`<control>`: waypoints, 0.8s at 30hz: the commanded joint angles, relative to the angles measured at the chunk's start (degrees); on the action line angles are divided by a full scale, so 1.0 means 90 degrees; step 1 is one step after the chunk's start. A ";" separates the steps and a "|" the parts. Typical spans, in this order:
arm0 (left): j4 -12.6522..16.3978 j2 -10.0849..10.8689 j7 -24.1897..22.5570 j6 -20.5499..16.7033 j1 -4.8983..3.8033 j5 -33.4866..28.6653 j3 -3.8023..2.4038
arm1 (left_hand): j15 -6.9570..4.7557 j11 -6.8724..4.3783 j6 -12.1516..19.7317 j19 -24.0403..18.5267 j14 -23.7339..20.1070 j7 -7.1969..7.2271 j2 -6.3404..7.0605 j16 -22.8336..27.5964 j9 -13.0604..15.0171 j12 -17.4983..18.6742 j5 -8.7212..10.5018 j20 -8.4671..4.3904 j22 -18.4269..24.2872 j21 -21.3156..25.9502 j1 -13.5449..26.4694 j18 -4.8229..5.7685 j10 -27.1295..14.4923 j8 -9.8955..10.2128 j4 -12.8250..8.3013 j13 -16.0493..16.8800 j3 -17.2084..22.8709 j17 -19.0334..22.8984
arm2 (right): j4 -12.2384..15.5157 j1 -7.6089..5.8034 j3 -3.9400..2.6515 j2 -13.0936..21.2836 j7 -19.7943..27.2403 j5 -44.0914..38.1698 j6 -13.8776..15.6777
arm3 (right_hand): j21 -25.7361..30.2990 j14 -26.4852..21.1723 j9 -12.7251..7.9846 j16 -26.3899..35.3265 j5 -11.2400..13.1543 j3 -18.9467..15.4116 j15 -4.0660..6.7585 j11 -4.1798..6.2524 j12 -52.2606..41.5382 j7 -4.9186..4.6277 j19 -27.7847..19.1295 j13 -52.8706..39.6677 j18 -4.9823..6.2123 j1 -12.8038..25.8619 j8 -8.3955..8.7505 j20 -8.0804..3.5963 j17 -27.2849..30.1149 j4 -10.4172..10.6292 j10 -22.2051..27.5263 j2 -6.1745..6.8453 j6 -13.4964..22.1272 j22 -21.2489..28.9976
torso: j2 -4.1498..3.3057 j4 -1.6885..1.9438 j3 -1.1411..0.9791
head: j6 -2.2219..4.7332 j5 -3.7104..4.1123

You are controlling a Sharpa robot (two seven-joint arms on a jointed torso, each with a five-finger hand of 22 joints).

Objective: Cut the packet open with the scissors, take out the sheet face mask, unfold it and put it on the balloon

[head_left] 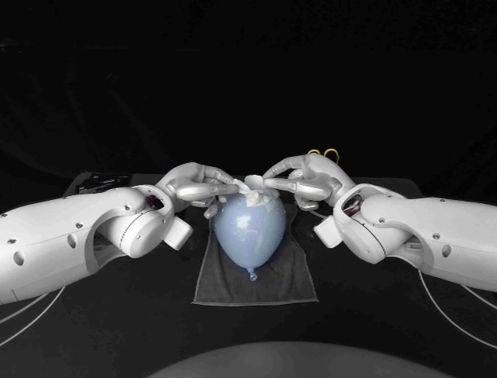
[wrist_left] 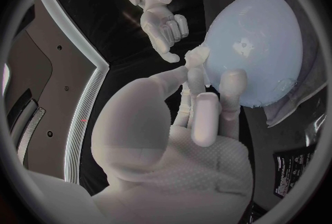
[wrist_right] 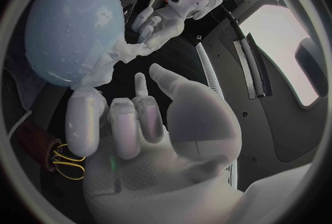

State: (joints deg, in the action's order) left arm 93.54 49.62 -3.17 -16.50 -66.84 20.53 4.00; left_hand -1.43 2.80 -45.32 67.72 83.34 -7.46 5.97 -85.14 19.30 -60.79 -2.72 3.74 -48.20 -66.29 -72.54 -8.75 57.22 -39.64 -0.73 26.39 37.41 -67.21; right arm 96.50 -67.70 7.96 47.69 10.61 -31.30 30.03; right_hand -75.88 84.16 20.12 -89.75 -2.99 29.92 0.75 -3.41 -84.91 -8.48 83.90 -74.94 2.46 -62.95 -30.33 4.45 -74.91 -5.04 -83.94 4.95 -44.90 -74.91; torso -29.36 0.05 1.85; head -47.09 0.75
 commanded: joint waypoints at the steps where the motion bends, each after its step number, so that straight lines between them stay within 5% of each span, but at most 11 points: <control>1: -0.0031 0.0013 0.0024 -0.0076 -0.0004 -0.0198 -0.0005 | 0.0108 0.0097 0.0321 -0.0048 -0.0014 -0.0136 0.0199 -0.0027 -0.0168 0.0013 -0.0003 0.0080 0.0049 0.0035 0.0213 0.0070 -0.0116 0.0325 0.0102 -0.0004 -0.0179 0.0019 | 0.0058 0.0002 -0.0005 0.0051 0.0115 -0.0957 -0.0075 | 0.0027 0.0649 -0.0082 -0.0028 0.0025 -0.0173 -0.0079 -0.0077 0.0045 -0.0050 0.0055 -0.1064 0.0049 -0.0030 0.0208 0.0081 -0.1677 0.0037 -0.0133 0.0158 0.0072 -0.1221 | 0.0003 -0.0002 -0.0002 | -0.0007 -0.0005; 6: -0.0111 0.0058 0.0124 -0.0039 -0.0004 -0.0245 -0.0004 | 0.0203 0.0194 0.0471 -0.0096 -0.0024 -0.0234 0.0380 -0.0035 -0.0267 -0.0045 -0.0006 0.0178 0.0117 0.0087 0.0340 0.0055 -0.0161 0.0490 0.0198 0.0015 -0.0445 0.0001 | 0.0126 0.0013 -0.0004 0.0138 0.0007 -0.1716 -0.0080 | 0.0030 0.0649 -0.0156 -0.0028 0.0025 -0.0345 -0.0120 -0.0118 0.0060 -0.0089 0.0051 -0.1046 0.0056 -0.0142 0.0433 0.0144 -0.1677 0.0047 -0.0107 0.0194 0.0051 -0.1220 | 0.0003 -0.0004 -0.0003 | -0.0007 -0.0002; 15: -0.0210 0.0178 0.0301 0.0055 -0.0005 -0.0255 -0.0004 | 0.0246 0.0231 0.0509 -0.0151 -0.0045 -0.0262 0.0495 -0.0041 -0.0331 -0.0088 -0.0006 0.0241 0.0204 0.0149 0.0348 0.0027 -0.0218 0.0566 0.0269 0.0023 -0.0694 0.0000 | 0.0069 0.0040 -0.0004 0.0050 -0.0440 -0.2715 0.0085 | 0.0156 0.0634 -0.0265 -0.0012 0.0025 -0.0702 -0.0184 -0.0188 0.0140 -0.0165 -0.0008 -0.0963 0.0088 -0.0308 0.0856 0.0226 -0.1629 0.0069 -0.0012 0.0257 0.0173 -0.1182 | 0.0000 0.0003 -0.0005 | -0.0003 0.0018; 24: -0.0247 0.0276 0.0326 0.0037 -0.0005 -0.0206 -0.0003 | 0.0256 0.0239 0.0515 -0.0234 -0.0088 -0.0267 0.0530 -0.0022 -0.0350 -0.0091 -0.0006 0.0256 0.0338 0.0235 0.0306 0.0000 -0.0262 0.0581 0.0272 0.0021 -0.0772 0.0091 | -0.0175 0.0045 -0.0004 -0.0234 -0.0736 -0.2867 0.0651 | 0.0146 0.0637 -0.0301 -0.0015 0.0024 -0.0692 -0.0215 -0.0223 0.0147 -0.0208 -0.0005 -0.0947 0.0089 -0.0595 0.1067 0.0264 -0.1638 0.0078 0.0001 -0.0054 0.0095 -0.1183 | -0.0006 0.0011 0.0002 | 0.0021 0.0001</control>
State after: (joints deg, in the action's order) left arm 91.31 52.04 -0.42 -16.63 -66.86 18.81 4.02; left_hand 0.55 4.83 -41.22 65.93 82.61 -9.84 10.30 -85.13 16.20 -61.41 -3.02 5.96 -45.13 -64.37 -69.83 -8.37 55.18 -34.69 1.68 26.53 30.79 -66.38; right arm 95.22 -67.31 7.97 45.75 6.14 -54.37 32.60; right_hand -74.54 84.02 17.46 -89.77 -2.99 23.71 -0.65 -4.85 -83.79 -10.20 83.80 -74.90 2.45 -68.12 -20.99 6.39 -74.94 -4.34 -83.95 4.58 -43.88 -74.94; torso -29.36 0.13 1.81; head -46.93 0.83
